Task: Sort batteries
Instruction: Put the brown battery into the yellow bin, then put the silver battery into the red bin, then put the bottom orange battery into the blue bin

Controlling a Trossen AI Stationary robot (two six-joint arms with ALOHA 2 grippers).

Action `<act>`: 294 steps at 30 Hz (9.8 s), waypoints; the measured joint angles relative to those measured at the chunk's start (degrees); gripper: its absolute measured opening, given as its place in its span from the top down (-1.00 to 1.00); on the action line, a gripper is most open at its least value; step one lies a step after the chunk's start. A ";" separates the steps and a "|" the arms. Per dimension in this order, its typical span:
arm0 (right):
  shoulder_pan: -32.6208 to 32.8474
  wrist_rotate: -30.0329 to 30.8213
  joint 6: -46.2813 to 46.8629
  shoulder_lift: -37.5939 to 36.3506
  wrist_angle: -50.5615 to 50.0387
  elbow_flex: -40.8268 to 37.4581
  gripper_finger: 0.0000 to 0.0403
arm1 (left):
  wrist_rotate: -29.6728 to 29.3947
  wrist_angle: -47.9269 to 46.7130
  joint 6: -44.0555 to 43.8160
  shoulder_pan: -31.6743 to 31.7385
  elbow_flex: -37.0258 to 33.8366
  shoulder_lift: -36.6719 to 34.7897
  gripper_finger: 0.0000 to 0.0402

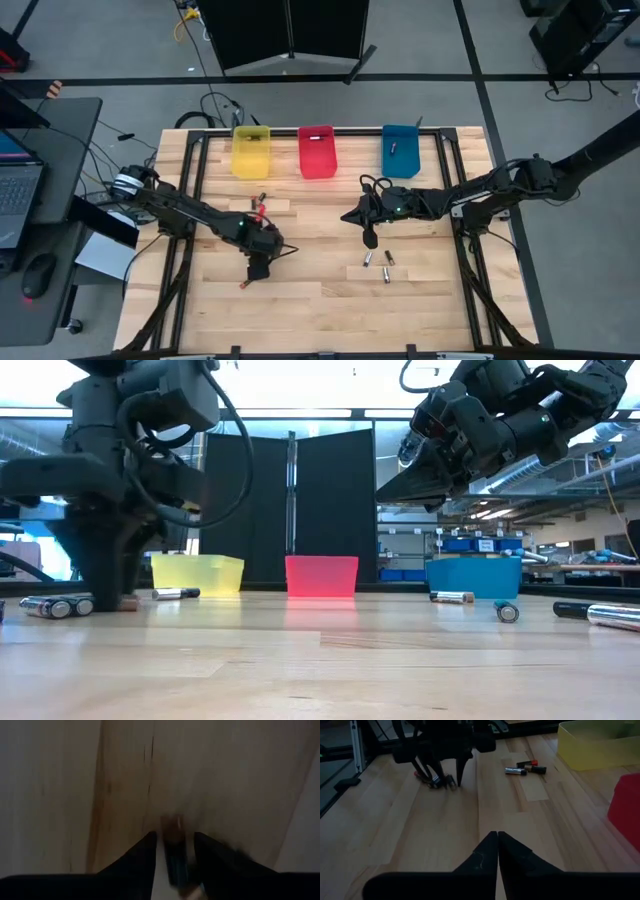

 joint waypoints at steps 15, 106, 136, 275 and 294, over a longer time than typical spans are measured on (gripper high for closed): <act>0.00 0.00 -1.22 0.00 -0.31 0.00 0.90 | -2.53 -0.49 -2.12 -0.05 -0.70 0.01 0.30; 0.59 4.48 2.06 -0.54 -4.79 -0.02 0.72 | -8.36 5.63 30.89 62.86 10.16 -2.47 0.41; 6.28 28.71 33.51 -2.80 -37.81 0.00 0.33 | -7.49 69.52 27.86 33.96 -26.27 -27.56 0.88; 3.35 14.11 13.56 4.65 -38.43 19.59 0.95 | -4.84 51.97 28.01 24.73 -22.85 -27.53 0.87; 10.56 18.47 19.62 2.64 -42.03 16.22 0.92 | -5.24 9.26 2.49 5.76 -10.54 -27.53 0.87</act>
